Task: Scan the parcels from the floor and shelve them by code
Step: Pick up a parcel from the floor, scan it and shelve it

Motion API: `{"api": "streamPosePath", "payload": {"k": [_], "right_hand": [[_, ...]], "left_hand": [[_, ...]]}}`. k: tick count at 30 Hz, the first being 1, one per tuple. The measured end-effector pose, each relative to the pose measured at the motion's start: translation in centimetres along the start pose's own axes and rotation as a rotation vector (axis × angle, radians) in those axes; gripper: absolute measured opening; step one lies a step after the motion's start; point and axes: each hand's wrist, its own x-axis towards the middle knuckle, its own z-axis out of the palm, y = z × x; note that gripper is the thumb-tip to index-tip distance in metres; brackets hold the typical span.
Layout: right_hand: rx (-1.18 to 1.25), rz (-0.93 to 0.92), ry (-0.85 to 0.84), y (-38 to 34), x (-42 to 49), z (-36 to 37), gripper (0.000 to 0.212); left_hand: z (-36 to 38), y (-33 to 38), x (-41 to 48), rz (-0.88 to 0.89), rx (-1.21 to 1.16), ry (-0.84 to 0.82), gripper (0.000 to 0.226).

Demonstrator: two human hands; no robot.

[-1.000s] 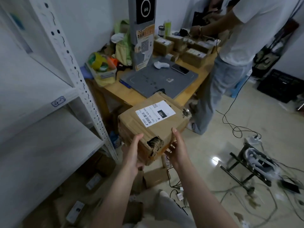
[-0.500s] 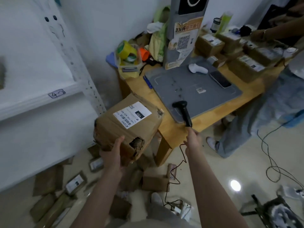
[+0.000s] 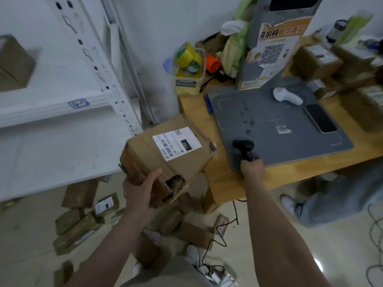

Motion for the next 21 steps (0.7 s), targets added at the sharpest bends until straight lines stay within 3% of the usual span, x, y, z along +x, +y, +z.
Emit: {"api": "streamPosePath", "payload": {"k": [5, 10, 14, 18, 21], "right_hand": [[0.023, 0.025, -0.077, -0.3, -0.7, 0.6, 0.038], [0.359, 0.015, -0.114, -1.5, -6.4, 0.4, 0.022], [0.454, -0.136, -0.219, -2.7, -13.3, -1.4, 0.026], [0.373, -0.348, -0.401, -4.2, -18.1, -2.4, 0.034], [0.268, -0.505, -0.509, -5.5, -20.5, -2.8, 0.033]], "left_hand": [[0.0, 0.3, 0.0, 0.006, -0.015, -0.036, 0.104], [-1.8, 2.0, 0.6, -0.006, 0.014, -0.043, 0.128], [-4.5, 3.6, 1.2, 0.06, 0.016, -0.038, 0.129], [-7.5, 4.4, 2.0, 0.073, 0.035, -0.034, 0.099], [-9.3, 5.4, 1.7, 0.083, 0.04, -0.103, 0.102]]}}
